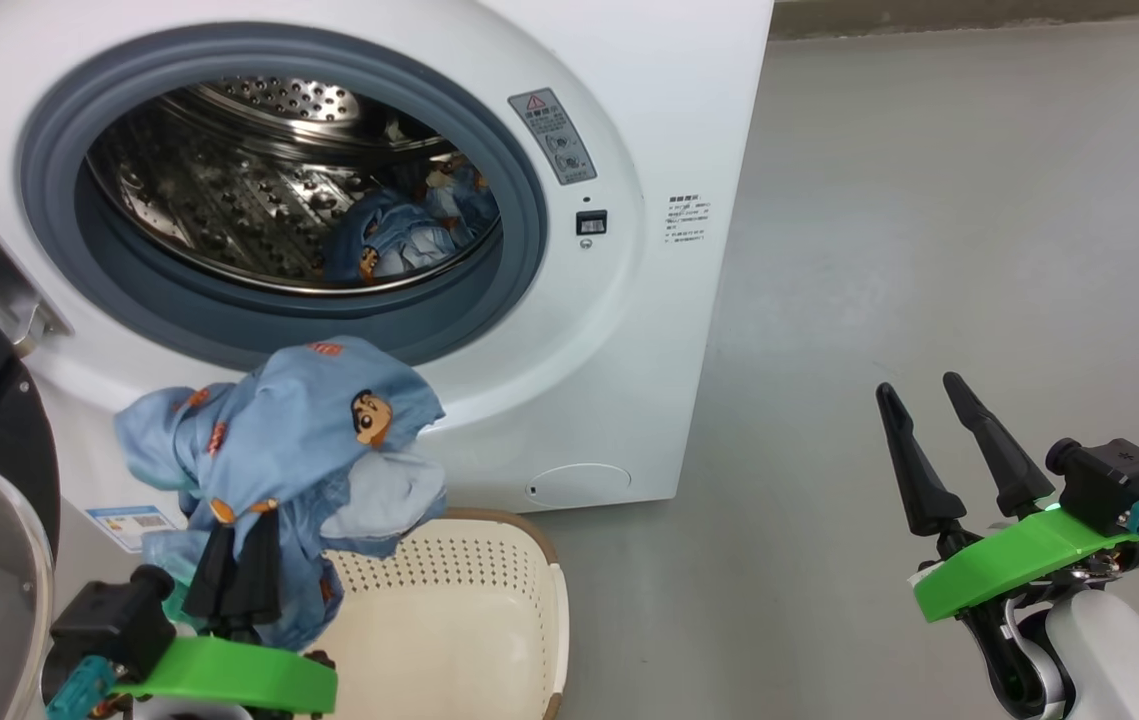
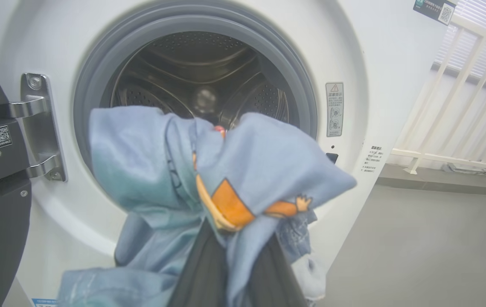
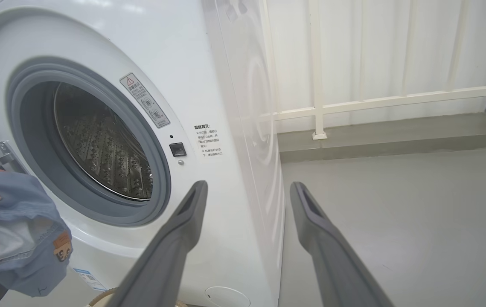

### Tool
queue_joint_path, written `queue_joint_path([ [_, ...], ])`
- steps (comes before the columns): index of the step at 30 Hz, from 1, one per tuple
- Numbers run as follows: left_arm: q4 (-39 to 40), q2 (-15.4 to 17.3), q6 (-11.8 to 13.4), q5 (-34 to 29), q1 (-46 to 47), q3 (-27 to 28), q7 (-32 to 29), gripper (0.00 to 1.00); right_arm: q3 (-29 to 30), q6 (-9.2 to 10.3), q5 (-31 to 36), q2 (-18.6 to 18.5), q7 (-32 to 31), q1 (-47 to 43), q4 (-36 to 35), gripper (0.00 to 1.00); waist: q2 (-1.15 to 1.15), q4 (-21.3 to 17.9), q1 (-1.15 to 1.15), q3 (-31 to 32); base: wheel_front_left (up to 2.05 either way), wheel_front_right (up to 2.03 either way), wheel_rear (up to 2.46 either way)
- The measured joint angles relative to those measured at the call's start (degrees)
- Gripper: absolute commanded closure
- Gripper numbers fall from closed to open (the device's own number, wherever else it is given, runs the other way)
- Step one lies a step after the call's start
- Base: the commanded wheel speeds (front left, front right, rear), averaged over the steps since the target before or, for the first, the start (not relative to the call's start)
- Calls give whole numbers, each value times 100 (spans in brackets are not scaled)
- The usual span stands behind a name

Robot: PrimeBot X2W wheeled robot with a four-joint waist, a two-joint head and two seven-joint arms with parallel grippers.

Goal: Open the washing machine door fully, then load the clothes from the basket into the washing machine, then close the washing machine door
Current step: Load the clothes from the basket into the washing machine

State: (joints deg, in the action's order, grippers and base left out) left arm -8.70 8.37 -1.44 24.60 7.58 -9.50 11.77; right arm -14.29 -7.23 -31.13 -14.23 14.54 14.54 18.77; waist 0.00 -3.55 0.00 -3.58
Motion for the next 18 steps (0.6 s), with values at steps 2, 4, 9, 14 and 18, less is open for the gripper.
queue_joint_path([
  [2,44,-1,8,2,-50,-9,-24,100,-2,0,0,-1,0,0,1,0,0,-1,0,13,0,0,0],
  [4,49,-5,25,3,-108,-37,-25,100,-5,0,0,-1,0,0,1,0,0,-2,0,30,0,0,0],
  [9,49,-12,49,8,-112,-79,-25,100,-21,0,0,1,0,0,1,0,0,-15,0,56,0,0,0],
  [14,30,-11,51,23,-109,-81,-27,100,-32,0,1,0,0,0,-2,0,0,-31,0,36,0,0,0],
  [18,-47,-3,52,54,-73,-79,-52,100,-44,0,1,-1,0,1,-23,0,0,-66,0,-5,0,0,0],
])
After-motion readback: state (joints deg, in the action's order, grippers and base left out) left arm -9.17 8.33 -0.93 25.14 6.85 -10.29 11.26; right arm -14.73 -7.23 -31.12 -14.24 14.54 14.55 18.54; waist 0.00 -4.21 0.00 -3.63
